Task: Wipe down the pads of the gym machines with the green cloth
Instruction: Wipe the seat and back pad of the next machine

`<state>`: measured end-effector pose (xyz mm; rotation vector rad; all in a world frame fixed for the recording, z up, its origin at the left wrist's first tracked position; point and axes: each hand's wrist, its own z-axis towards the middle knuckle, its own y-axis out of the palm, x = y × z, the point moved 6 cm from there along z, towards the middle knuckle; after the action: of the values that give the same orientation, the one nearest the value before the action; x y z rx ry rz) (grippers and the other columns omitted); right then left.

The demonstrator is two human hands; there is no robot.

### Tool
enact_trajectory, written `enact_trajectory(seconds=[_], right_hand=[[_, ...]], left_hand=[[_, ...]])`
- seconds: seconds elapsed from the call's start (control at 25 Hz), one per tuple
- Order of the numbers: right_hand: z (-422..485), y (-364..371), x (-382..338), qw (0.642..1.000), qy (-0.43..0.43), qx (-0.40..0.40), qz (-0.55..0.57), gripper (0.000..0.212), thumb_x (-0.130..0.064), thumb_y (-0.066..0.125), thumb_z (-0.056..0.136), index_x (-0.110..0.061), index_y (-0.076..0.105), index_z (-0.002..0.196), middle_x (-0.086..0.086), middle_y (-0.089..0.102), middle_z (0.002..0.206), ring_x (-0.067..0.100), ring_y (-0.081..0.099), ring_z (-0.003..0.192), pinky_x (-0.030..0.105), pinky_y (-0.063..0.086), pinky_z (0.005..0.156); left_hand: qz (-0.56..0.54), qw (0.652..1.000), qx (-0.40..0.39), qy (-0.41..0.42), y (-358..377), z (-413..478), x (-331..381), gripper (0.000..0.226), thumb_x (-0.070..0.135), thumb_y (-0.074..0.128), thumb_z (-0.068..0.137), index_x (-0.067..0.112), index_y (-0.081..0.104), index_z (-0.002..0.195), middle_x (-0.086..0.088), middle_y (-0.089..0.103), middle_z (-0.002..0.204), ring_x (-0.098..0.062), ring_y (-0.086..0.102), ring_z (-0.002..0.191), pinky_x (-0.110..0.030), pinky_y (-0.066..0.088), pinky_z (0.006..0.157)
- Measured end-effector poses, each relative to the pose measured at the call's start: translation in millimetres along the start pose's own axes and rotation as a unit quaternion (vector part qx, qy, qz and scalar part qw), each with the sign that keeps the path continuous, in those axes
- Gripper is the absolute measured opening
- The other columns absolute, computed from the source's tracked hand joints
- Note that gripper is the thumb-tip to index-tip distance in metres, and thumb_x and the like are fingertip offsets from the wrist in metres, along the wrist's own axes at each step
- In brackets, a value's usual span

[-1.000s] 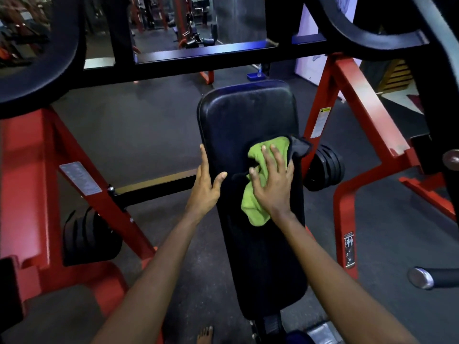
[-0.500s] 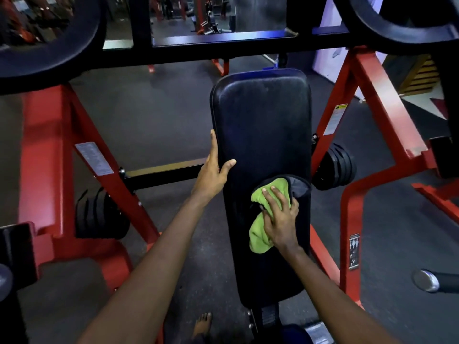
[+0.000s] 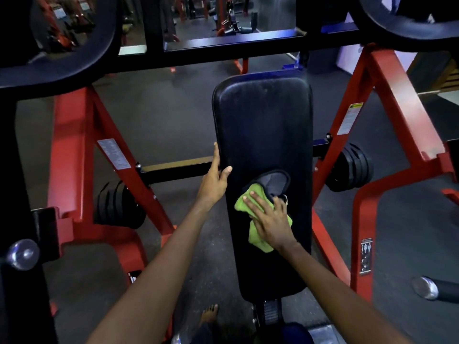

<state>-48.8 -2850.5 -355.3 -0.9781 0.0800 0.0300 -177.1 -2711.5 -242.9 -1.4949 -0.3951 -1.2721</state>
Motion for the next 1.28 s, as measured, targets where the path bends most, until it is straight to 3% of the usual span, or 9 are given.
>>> enact_trajectory(seconds=[0.16,0.24,0.4,0.52,0.76,0.84,0.96,1.12,1.28], right_hand=[[-2,-5,3,1.000,-0.019,-0.024,-0.005,0.088,-0.008,0.066,0.084,-0.039,0.031,0.159,-0.010,0.031,0.165,0.043,0.049,0.122,0.056,0.037,0.107],[14,-21,15,0.999,-0.016,-0.033,-0.009,0.085,-0.010,0.063,0.083,-0.038,0.034,0.158,-0.009,0.033,0.164,0.044,0.047,0.125,0.056,0.037,0.107],[57,-57,50,0.991,0.131,0.022,0.025,0.075,-0.017,0.063,0.091,-0.038,0.035,0.157,-0.007,0.029,0.165,0.042,0.033,0.137,0.060,0.034,0.110],[65,-55,40,0.983,0.173,0.045,0.042,0.070,-0.019,0.062,0.095,-0.037,0.035,0.157,-0.009,0.027,0.166,0.043,0.031,0.138,0.063,0.032,0.112],[24,-29,19,0.998,-0.026,-0.019,-0.062,0.084,-0.014,0.072,0.085,-0.033,0.035,0.158,-0.006,0.032,0.165,0.041,0.043,0.119,0.055,0.041,0.102],[37,-40,26,0.997,-0.024,-0.018,-0.071,0.087,-0.011,0.072,0.083,-0.035,0.036,0.158,-0.006,0.033,0.164,0.044,0.044,0.122,0.057,0.041,0.103],[93,-67,34,0.998,0.052,0.019,-0.040,0.074,-0.018,0.063,0.091,-0.036,0.036,0.157,-0.005,0.030,0.165,0.043,0.037,0.137,0.057,0.032,0.113],[137,-83,30,0.994,0.086,0.062,-0.021,0.069,-0.026,0.053,0.089,-0.037,0.039,0.156,-0.007,0.031,0.165,0.038,0.036,0.143,0.054,0.023,0.119],[81,-55,5,0.990,-0.107,-0.021,-0.094,0.072,-0.028,0.057,0.084,-0.034,0.043,0.155,-0.004,0.036,0.163,0.041,0.043,0.121,0.052,0.034,0.105]], left_hand=[[-0.053,0.997,0.012,-0.058,13,-5,-29,0.073,0.035,0.055,0.100,0.053,0.010,0.154,0.028,0.044,0.142,-0.008,0.049,0.135,-0.043,0.040,0.115],[-0.062,0.996,0.012,-0.064,18,-9,-31,0.073,0.042,0.055,0.096,0.056,0.011,0.152,0.022,0.046,0.146,-0.008,0.047,0.137,-0.042,0.039,0.116],[-0.031,0.998,0.004,-0.052,15,-15,-19,0.073,0.039,0.052,0.103,0.046,0.004,0.157,0.016,0.040,0.155,0.001,0.042,0.132,-0.020,0.037,0.106],[-0.040,0.998,0.009,-0.052,18,-23,-23,0.074,0.037,0.054,0.103,0.046,0.005,0.157,0.024,0.039,0.150,-0.007,0.047,0.134,-0.023,0.041,0.105],[-0.108,0.991,0.029,-0.078,52,-48,-70,0.066,0.045,0.054,0.101,0.056,0.012,0.152,0.013,0.046,0.152,-0.011,0.047,0.137,-0.032,0.039,0.114],[-0.144,0.985,0.038,-0.086,58,-49,-80,0.063,0.046,0.055,0.100,0.058,0.018,0.149,0.019,0.048,0.147,-0.004,0.048,0.134,-0.031,0.041,0.113],[-0.201,0.976,0.041,-0.078,62,-52,-89,0.063,0.033,0.060,0.101,0.036,0.028,0.156,0.029,0.049,0.137,0.015,0.050,0.121,-0.015,0.042,0.105],[-0.316,0.940,0.064,-0.115,72,-62,-103,0.060,0.017,0.065,0.097,0.018,0.040,0.152,0.015,0.055,0.140,0.009,0.056,0.121,-0.019,0.046,0.103],[-0.328,0.936,0.071,-0.108,78,-67,-106,0.059,0.018,0.065,0.098,0.025,0.041,0.151,0.024,0.054,0.137,0.004,0.052,0.128,-0.021,0.043,0.108]])
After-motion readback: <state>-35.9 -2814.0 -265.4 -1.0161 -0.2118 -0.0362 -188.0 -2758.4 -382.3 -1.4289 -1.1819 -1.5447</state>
